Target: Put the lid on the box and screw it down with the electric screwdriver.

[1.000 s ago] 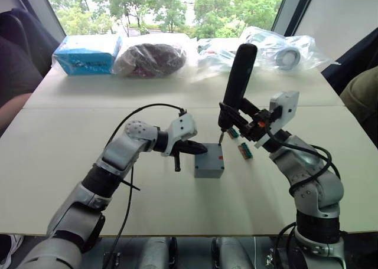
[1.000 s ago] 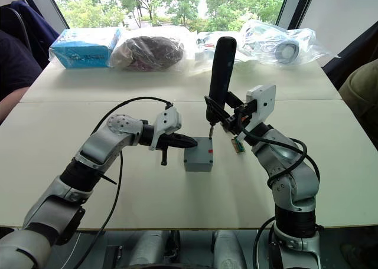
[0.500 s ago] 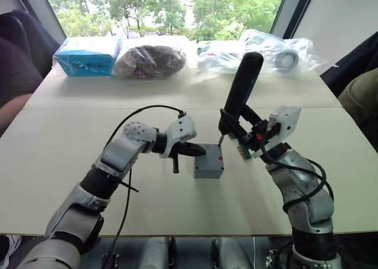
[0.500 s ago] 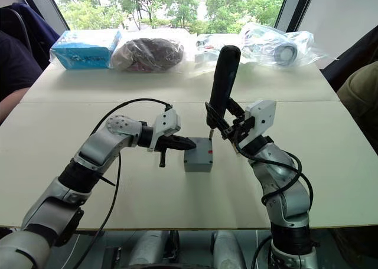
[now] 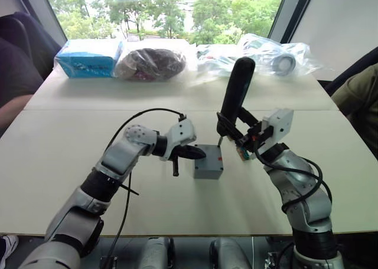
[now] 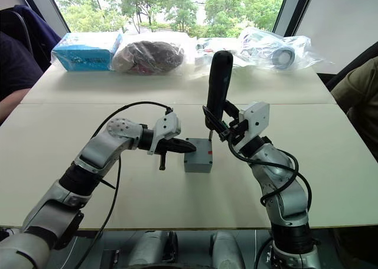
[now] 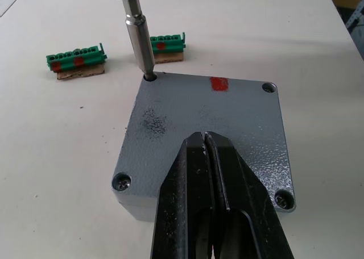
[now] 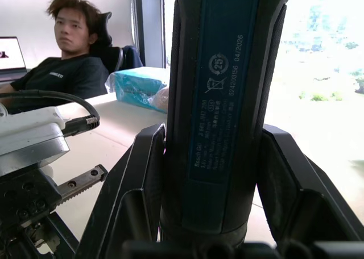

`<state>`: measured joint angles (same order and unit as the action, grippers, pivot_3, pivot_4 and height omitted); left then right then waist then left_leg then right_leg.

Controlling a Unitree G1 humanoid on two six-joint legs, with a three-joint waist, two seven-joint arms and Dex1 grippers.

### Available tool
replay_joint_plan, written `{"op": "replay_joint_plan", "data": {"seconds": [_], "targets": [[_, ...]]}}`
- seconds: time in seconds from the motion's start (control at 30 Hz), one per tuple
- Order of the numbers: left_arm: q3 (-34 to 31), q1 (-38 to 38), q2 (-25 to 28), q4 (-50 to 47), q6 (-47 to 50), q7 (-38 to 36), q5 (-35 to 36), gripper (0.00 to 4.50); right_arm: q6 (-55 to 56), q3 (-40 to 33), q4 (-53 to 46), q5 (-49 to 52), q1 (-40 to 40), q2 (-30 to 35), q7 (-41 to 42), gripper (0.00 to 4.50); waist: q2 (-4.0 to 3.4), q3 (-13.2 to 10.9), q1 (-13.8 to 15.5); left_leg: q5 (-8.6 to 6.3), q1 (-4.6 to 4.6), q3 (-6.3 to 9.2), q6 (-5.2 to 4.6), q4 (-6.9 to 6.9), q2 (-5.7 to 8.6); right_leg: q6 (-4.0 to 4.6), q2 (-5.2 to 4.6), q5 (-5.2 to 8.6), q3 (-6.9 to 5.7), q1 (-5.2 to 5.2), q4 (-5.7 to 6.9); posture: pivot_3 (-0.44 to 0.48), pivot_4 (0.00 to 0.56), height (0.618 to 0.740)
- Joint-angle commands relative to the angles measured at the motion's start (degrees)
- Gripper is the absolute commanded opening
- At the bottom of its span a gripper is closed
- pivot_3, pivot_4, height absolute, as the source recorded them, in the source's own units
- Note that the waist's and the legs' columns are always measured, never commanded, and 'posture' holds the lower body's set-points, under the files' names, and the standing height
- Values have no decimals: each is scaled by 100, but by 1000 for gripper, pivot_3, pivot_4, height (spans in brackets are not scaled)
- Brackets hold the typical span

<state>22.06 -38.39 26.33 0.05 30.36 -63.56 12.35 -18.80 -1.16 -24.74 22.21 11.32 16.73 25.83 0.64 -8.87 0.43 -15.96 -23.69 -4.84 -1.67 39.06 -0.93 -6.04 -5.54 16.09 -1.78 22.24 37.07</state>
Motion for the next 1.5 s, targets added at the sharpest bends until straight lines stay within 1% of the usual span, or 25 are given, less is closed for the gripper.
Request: {"op": "replay_joint_plan", "data": {"seconds": [0.03, 0.2, 0.77, 0.87, 0.93, 1.0, 1.07, 1.1, 1.13, 1.2, 1.23, 1.3, 1.37, 1.4, 1.43, 1.5], "targets": [[84, 74, -11, 5, -32, -10, -80, 0, -357, 189, 529, -99, -250, 32, -10, 1807, 5, 13, 8, 0, 1, 0, 0, 0, 0, 0, -1, 0, 0, 0, 0, 0, 150, 740], [70, 87, -36, 26, -48, 13, -99, 0, -339, 202, 553, -101, -222, 52, 7, 1807, 12, 20, 15, -2, 2, 1, -2, -1, 0, 18, -4, 10, 0, -1, 0, 0, 150, 740], [60, 141, -114, 74, -117, 65, -125, 0, -379, 82, 473, -25, 25, 140, 22, 1807, 12, 24, 14, -5, 2, 7, -2, -7, 0, 29, -38, 14, -5, -2, -5, 0, 150, 740], [56, 173, -114, 40, -103, 78, -123, 0, -542, -93, 346, 151, 250, 150, -63, 1807, 12, 23, 10, -5, 2, 8, -2, -10, 0, 33, -44, 16, -7, -2, -5, 0, 150, 740], [29, 194, -98, 24, -82, 89, -112, 0, -762, -413, 116, 590, 704, 127, -175, 1807, 6, 20, 3, -6, 2, 8, -1, -13, 0, 36, -49, 17, -7, -1, -6, 0, 150, 740], [-60, 189, -130, 16, -90, 171, -102, 0, -1413, -1124, 65, 1316, 1754, 409, -562, 1807, -15, 1, -11, -5, -3, 8, 0, -19, 2, 38, -56, 16, -8, 9, -6, 0, 150, 740], [-171, 167, -194, -13, -8, 241, -19, 0, -2099, -1659, 245, 1842, 2573, 765, -956, 1807, -51, -22, 5, -3, -36, 7, 3, -15, 7, 47, -65, 10, -9, 42, -3, 0, 150, 740], [-239, 163, -230, -49, 67, 254, 66, 0, -2500, -1878, 398, 2184, 2873, 956, -1082, 1807, -55, -25, 20, 5, -80, 7, 12, -14, 17, 49, -73, 6, -11, 87, 4, 0, 150, 740], [-331, 159, -277, -90, 178, 269, 189, 0, -2844, -2111, 579, 2549, 3162, 1109, -1189, 1807, -54, -24, 26, 9, -95, 8, 17, -12, 17, 41, -73, 1, -14, 101, 9, 0, 150, 740], [-608, 119, -402, -174, 486, 336, 540, 0, -3665, -2568, 1126, 3219, 3734, 1423, -1514, 1807, -61, -30, 7, 19, -100, 11, 36, -15, 16, 30, -69, -4, -26, 99, 1, 0, 150, 740], [-803, 75, -464, -235, 681, 368, 764, 0, -4030, -2719, 1470, 3334, 3989, 1637, -1666, 1807, -59, -30, 3, 21, -107, 10, 37, -17, 16, 29, -67, -4, -28, 105, -4, 0, 150, 740], [-1078, -11, -492, -348, 956, 396, 1062, 0, -4633, -2821, 1971, 3408, 4258, 2024, -1835, 1807, -59, -31, -11, 17, -114, 10, 30, -17, 13, 29, -63, -4, -35, 104, -13, 0, 150, 740], [-1131, -82, -209, -630, 1025, 183, 1168, 0, -5426, -2320, 2263, 3171, 4124, 2756, -1536, 1807, -59, -32, -20, 6, -117, 8, 9, -15, 14, 28, -60, -4, -35, 104, -15, 0, 150, 740], [-1116, -110, -33, -796, 1068, 41, 1225, 0, -5942, -2147, 2435, 3200, 4073, 3023, -1408, 1807, -58, -34, -22, 1, -121, 7, 0, -13, 14, 28, -59, -4, -35, 105, -14, 0, 150, 740], [-1082, -114, 127, -943, 1089, -83, 1257, 0, -6380, -2078, 2568, 3261, 4006, 3165, -1352, 1807, -59, -35, -35, -2, -123, 7, -5, -11, 14, 28, -58, -4, -34, 108, -13, 0, 150, 740], [-1013, -113, 379, -1148, 1124, -261, 1344, 0, -6819, -2015, 2757, 3308, 3878, 3316, -1191, 1807, -60, -35, -59, -4, -123, 7, -8, -12, 12, 29, -54, -4, -33, 109, -15, 0, 150, 740]]}}
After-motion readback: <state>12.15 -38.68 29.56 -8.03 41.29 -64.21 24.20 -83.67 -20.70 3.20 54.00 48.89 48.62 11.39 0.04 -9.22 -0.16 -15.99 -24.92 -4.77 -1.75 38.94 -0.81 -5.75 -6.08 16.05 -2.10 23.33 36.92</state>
